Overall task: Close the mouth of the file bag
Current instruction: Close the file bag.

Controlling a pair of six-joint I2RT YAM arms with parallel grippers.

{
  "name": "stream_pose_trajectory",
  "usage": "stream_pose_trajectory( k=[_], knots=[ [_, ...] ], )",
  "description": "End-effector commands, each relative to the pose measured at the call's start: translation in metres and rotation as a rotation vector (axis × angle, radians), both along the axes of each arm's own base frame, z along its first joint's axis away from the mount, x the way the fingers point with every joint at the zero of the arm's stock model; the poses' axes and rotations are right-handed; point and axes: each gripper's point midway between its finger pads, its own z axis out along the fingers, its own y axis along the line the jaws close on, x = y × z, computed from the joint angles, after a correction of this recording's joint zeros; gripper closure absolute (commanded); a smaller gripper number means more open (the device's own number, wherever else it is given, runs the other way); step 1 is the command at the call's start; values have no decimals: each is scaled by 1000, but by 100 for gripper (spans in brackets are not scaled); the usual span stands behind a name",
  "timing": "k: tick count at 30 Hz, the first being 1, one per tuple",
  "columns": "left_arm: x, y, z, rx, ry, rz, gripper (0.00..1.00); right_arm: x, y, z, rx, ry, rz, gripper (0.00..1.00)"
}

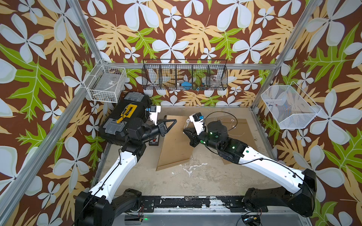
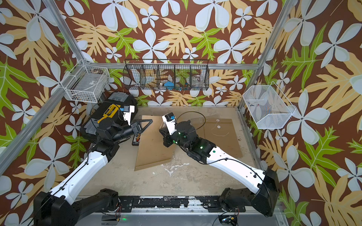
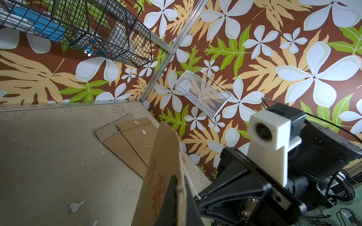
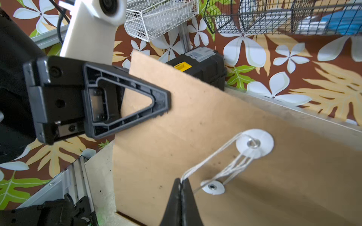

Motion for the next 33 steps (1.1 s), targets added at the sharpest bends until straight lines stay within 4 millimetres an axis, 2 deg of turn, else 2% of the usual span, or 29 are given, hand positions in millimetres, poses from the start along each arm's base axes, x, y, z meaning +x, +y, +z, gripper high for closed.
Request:
stream_pose_trajectory(
  k=[1,12,20,33],
  knots=[
    [-2,-1,8,-2,-33,-12,100,3,0,7,61,3,1,100],
    [-7,-1,13,-4,-49,-23,100,8,-1,-11,74,49,10,100],
    [-5,-2,14,9,-54,-23,100,9,-17,-5,81,52,2,100],
    [-8,-2,6,22,-37,-30,100,54,-86,32,118,-8,-192,100]
  ],
)
